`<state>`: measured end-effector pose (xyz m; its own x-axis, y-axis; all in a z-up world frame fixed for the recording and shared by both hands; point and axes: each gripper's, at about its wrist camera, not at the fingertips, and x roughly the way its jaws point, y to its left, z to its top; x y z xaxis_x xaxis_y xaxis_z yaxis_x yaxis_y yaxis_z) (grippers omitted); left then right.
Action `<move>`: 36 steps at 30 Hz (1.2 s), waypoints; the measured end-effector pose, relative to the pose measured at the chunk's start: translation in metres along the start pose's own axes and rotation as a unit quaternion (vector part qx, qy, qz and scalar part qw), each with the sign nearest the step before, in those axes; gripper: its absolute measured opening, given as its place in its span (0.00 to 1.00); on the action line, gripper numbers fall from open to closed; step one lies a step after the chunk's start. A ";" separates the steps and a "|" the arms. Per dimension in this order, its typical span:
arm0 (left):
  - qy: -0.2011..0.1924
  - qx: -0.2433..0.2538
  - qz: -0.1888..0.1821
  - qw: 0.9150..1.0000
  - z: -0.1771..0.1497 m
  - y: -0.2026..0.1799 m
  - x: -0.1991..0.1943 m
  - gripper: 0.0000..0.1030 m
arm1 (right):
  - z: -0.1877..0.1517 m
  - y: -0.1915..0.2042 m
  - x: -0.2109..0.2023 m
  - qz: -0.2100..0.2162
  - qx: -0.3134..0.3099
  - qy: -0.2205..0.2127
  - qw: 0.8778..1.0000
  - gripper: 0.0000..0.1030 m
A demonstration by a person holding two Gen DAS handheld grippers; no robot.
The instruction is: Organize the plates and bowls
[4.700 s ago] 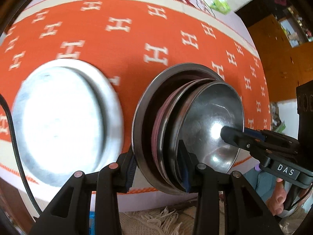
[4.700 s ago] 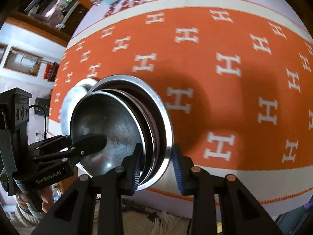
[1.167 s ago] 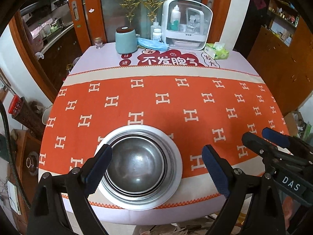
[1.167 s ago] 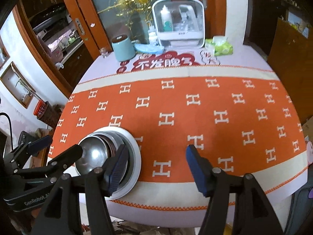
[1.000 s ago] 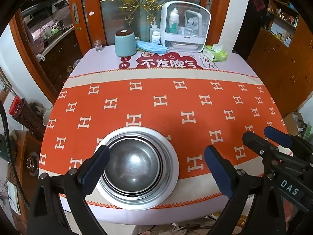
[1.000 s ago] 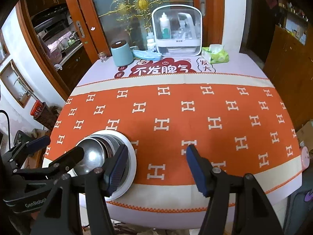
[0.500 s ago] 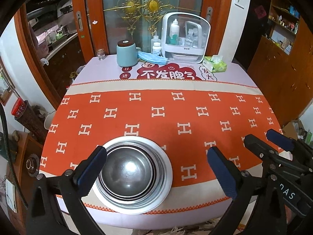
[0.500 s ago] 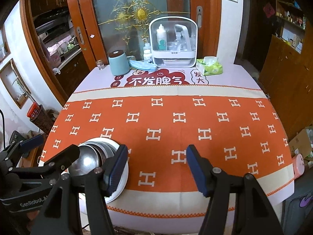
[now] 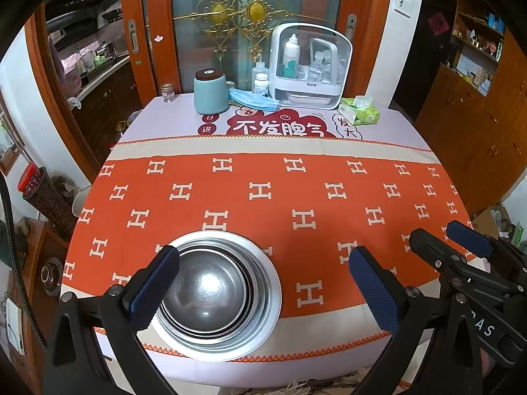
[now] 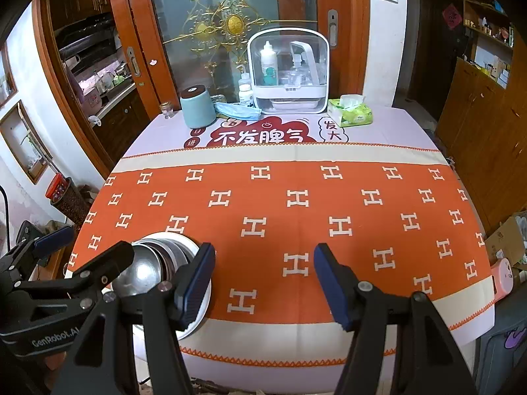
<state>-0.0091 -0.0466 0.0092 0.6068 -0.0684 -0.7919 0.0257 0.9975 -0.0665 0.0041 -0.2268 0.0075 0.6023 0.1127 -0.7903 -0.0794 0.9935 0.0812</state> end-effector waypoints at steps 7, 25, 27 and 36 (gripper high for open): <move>-0.001 0.000 0.002 1.000 0.001 -0.003 0.000 0.99 | 0.001 -0.003 0.000 0.002 0.000 0.000 1.000 0.61; 0.005 -0.014 0.009 1.000 -0.001 -0.005 0.001 0.99 | 0.003 0.002 0.004 0.007 -0.008 0.003 1.000 0.61; 0.007 -0.015 0.009 1.000 -0.003 -0.006 0.001 0.99 | 0.003 0.002 0.005 0.008 -0.008 0.005 1.000 0.61; 0.009 -0.014 0.009 1.000 -0.007 -0.009 0.001 0.99 | 0.002 -0.001 0.006 0.010 -0.008 0.008 1.000 0.61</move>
<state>-0.0142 -0.0560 0.0054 0.5918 -0.0516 -0.8045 -0.0069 0.9976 -0.0690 0.0096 -0.2270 0.0036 0.5881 0.1316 -0.7980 -0.1036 0.9908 0.0870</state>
